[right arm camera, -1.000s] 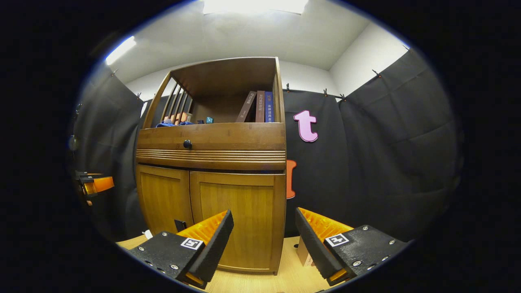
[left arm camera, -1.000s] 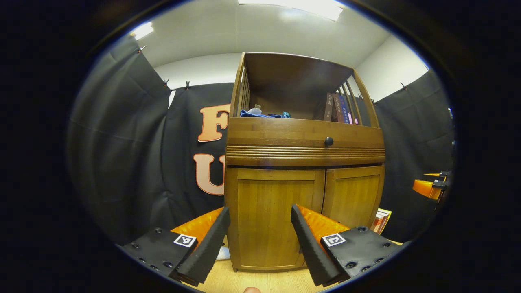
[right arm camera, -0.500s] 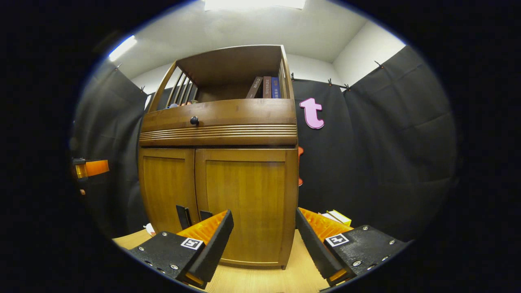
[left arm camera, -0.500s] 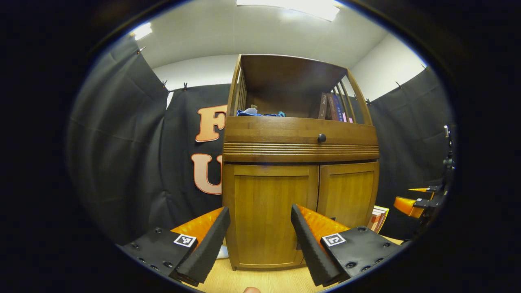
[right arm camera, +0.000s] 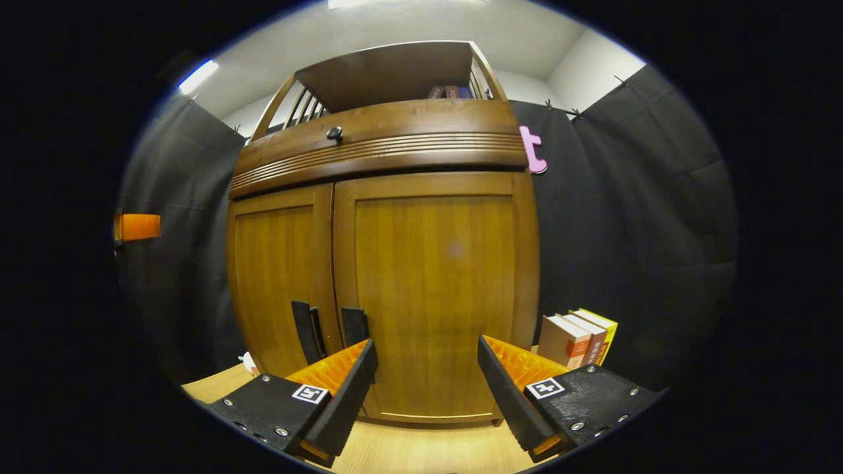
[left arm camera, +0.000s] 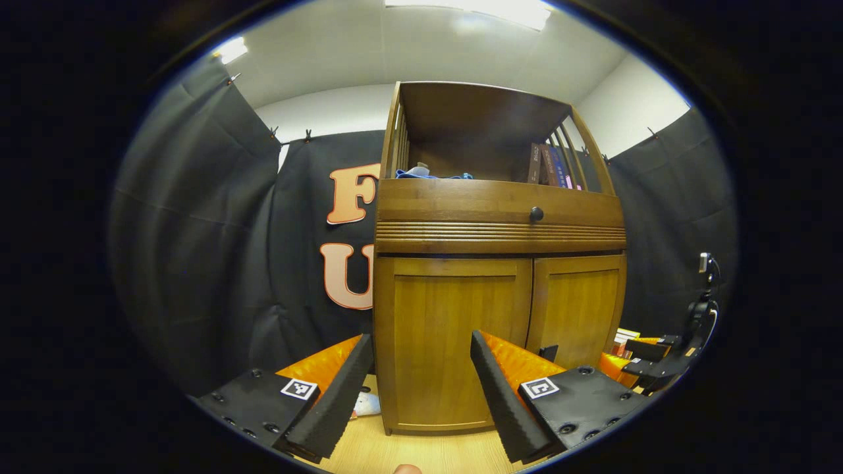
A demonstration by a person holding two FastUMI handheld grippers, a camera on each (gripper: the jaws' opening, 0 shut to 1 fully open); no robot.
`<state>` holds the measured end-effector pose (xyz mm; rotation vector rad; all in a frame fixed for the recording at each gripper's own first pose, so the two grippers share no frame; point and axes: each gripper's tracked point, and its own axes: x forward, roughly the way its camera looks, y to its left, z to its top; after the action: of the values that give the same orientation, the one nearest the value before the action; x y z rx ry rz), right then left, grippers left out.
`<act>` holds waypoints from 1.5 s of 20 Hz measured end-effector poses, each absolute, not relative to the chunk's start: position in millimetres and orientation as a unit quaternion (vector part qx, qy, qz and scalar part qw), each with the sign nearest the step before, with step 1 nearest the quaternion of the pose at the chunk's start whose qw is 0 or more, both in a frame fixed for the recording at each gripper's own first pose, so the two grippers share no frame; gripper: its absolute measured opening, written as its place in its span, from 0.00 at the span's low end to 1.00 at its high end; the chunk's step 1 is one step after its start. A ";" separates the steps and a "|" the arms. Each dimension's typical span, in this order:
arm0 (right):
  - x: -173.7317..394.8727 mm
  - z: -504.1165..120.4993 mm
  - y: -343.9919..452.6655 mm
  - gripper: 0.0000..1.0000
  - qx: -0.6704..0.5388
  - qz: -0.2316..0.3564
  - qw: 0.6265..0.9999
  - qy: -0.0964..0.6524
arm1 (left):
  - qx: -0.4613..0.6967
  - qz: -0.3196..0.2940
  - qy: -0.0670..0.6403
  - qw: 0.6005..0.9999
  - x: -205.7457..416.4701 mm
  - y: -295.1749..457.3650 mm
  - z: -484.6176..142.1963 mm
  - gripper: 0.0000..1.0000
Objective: Open the right door of the double-door shoe cabinet with the right hand, and open the left door with the left hand.
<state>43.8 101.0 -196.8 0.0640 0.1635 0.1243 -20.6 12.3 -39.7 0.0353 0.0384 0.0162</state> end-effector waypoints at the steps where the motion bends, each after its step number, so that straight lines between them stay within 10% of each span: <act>1: 45.1 -203.8 108.8 0.94 0.034 0.067 0.994 0.086 | 0.018 0.010 0.020 1.000 -20.2 14.1 -41.0 0.94; 11: 82.9 -238.5 168.0 0.93 0.043 0.091 0.990 0.096 | 0.020 0.015 0.022 0.999 -15.5 25.8 -46.0 0.94; 30: 129.6 -267.0 198.0 0.36 0.066 0.084 0.986 0.130 | 0.008 0.010 0.027 1.000 -3.7 35.7 -60.0 0.96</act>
<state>129.6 198.0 -267.0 0.1326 0.2612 0.1692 -3.7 35.7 -60.0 0.0165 0.0548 0.0207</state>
